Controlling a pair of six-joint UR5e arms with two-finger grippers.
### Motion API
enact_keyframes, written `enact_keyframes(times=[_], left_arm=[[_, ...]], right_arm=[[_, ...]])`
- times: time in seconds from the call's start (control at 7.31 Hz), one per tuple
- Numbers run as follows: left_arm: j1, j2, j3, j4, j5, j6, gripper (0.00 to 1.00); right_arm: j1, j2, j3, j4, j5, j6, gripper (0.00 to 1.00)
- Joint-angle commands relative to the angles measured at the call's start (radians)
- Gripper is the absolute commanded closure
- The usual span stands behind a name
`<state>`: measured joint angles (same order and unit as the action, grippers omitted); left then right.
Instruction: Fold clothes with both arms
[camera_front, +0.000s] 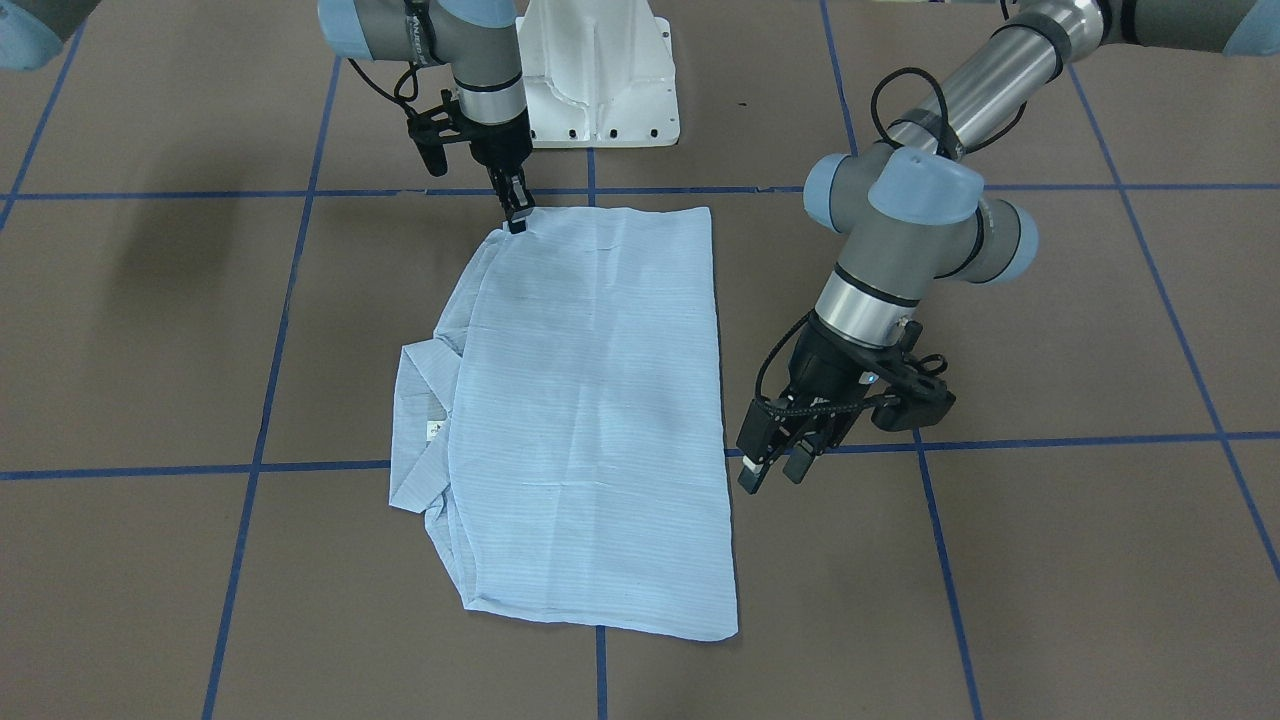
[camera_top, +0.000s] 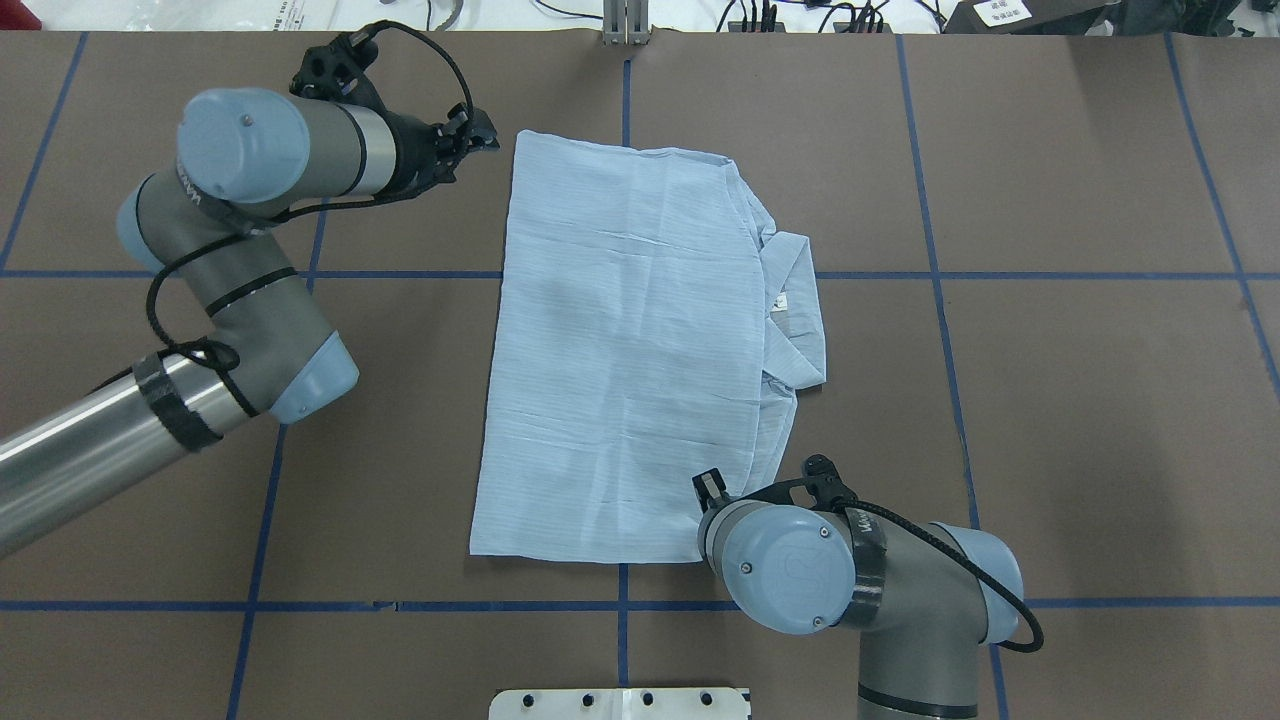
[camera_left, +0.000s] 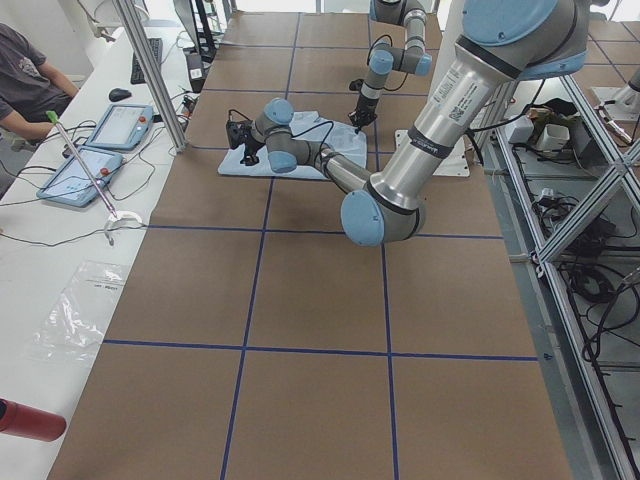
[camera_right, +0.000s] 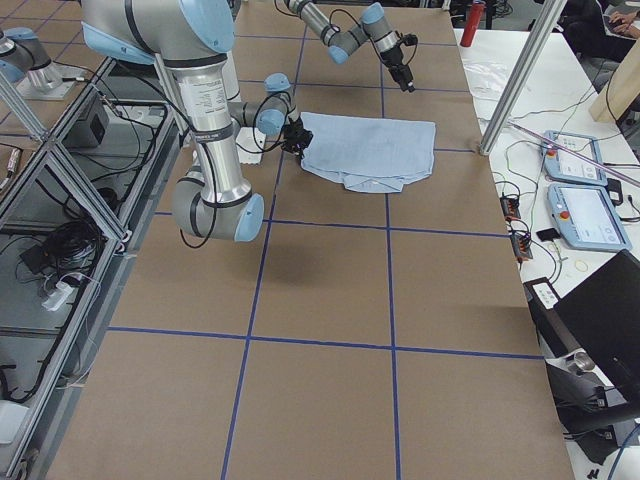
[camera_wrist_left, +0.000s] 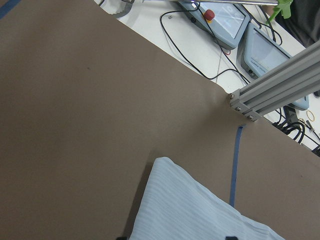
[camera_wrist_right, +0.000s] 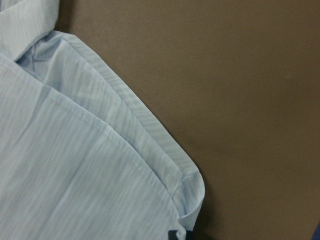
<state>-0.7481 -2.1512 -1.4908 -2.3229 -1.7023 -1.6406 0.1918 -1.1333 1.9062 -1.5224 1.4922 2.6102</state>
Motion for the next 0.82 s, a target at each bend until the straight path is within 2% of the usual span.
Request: enact_keyframes(times=[0.0,0.14,0.41,0.55,0.68], left_arm=[[0.143,0.121,-0.283,0.166,0.048,-0.15,0.29],[0.217,0.211,-0.36,0.166,0.061,-0.163,0.0],[0.402,0.322,-0.411,0.166,0.2,-0.36,0.0],[0.477,0.339,-0.413,0.168,0.249,-0.419,0.0],[0.518,0.34,-0.413,0.168,0.253,-0.467,0.0]], right_arm=[[0.001,-0.023,0.031,-0.01,-0.001,0.001,1.0],[0.001,-0.026,0.036,-0.01,-0.003,0.001,1.0],[0.001,-0.032,0.048,-0.013,0.003,0.001,1.0],[0.0,-0.034,0.053,-0.013,0.005,0.001,1.0],[0.0,-0.036,0.051,-0.015,0.008,0.001,1.0]])
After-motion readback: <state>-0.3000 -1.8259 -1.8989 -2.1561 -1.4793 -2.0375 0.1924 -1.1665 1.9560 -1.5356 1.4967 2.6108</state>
